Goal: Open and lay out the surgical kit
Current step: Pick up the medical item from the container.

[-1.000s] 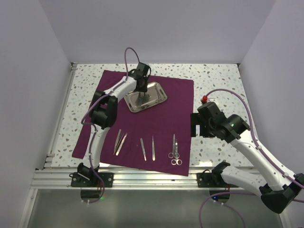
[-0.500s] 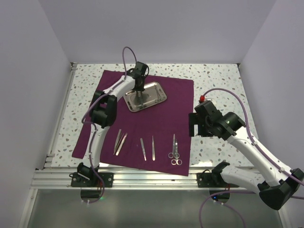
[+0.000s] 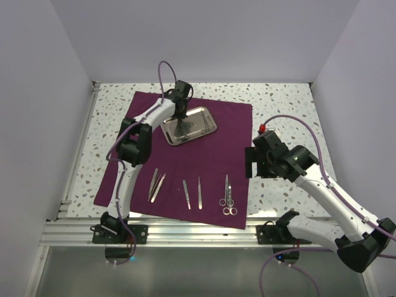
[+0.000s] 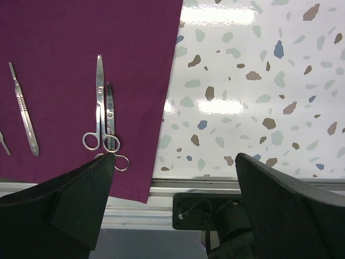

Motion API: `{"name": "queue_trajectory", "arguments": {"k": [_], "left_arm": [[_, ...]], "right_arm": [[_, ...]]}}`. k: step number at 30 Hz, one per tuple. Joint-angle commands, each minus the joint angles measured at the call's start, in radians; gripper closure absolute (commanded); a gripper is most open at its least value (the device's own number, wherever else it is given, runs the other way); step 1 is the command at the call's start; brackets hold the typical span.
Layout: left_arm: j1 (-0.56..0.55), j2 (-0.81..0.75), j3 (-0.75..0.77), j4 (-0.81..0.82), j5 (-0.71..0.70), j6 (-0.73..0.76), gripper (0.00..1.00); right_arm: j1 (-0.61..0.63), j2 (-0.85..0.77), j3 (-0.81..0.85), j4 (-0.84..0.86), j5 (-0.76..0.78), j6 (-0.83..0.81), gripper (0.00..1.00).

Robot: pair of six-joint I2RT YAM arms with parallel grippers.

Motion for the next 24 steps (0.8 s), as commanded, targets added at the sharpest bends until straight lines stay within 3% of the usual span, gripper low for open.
{"name": "queue_trajectory", "arguments": {"k": [1,9,18,24], "left_arm": [[0.021,0.031,-0.042,-0.06,0.004,-0.023,0.85],[0.029,0.059,-0.013,-0.086,0.003,-0.023,1.0],[0.035,-0.014,0.023,-0.068,0.091,-0.005,1.0],[0.046,-0.039,0.174,-0.131,0.163,-0.005,1.0]], "right_arm": [[-0.006,-0.009,0.01,0.026,0.002,0.005,0.02],[-0.004,-0.012,0.012,0.025,0.004,0.005,0.02],[-0.004,-0.024,0.015,0.032,0.004,0.002,0.02],[-0.004,-0.052,0.01,0.035,0.001,0.002,0.02]]}}
